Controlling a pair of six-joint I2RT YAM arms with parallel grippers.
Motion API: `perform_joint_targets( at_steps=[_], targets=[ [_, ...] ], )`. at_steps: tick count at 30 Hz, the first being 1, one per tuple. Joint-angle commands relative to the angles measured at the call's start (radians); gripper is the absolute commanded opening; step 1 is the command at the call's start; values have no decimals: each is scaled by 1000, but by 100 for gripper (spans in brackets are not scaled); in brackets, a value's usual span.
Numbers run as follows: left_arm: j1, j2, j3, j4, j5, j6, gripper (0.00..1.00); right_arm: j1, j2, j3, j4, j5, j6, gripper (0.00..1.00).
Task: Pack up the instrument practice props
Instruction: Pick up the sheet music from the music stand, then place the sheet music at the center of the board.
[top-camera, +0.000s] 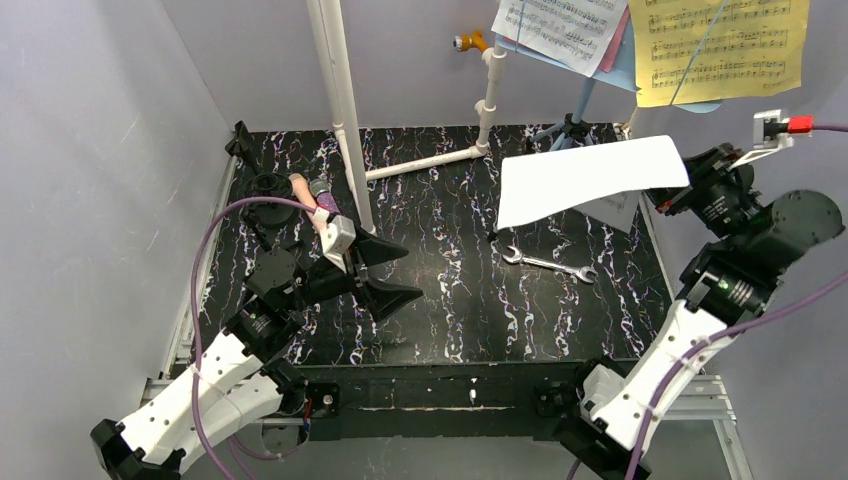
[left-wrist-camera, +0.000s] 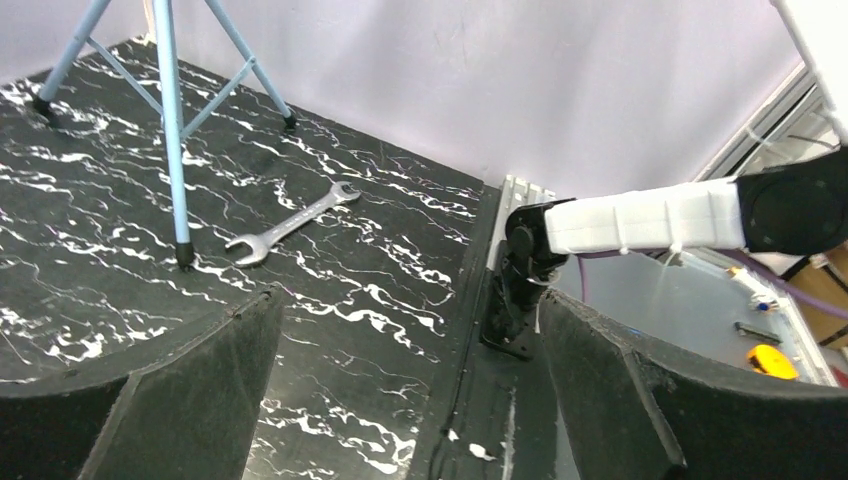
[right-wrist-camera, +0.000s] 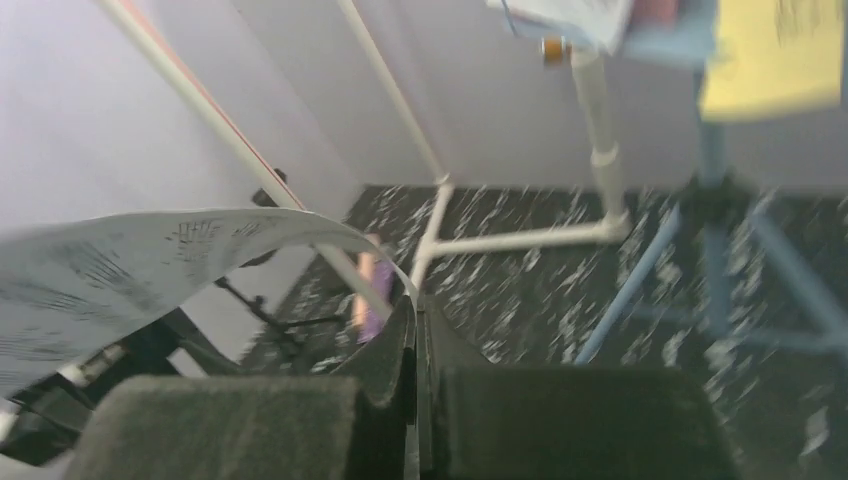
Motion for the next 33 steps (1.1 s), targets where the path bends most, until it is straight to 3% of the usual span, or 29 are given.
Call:
perform_joint_targets(
  at_steps=[1,7,10,17,23,33],
  targets=[
    [-74,49,-10,109,-135,169,98,-9,-12,-85,-341,-105,-73,1],
    [-203,275,37,238,-248,211,98,-9,-41,-145,-808,-162,-433,1],
    [-227,423,74,297,-304,121,98,-8,-51,-177,-938,-187,-555,1],
    [-226,681,122,531,-256,-297,98,-2,-68,-269,-958,-223,-595,1],
    [-223,738,123,708,-241,-472,98,6,-76,-301,-956,-238,-614,1],
    [-216,878,148,718,-247,-772,98,13,-81,-333,-954,-252,-620,1]
  ],
)
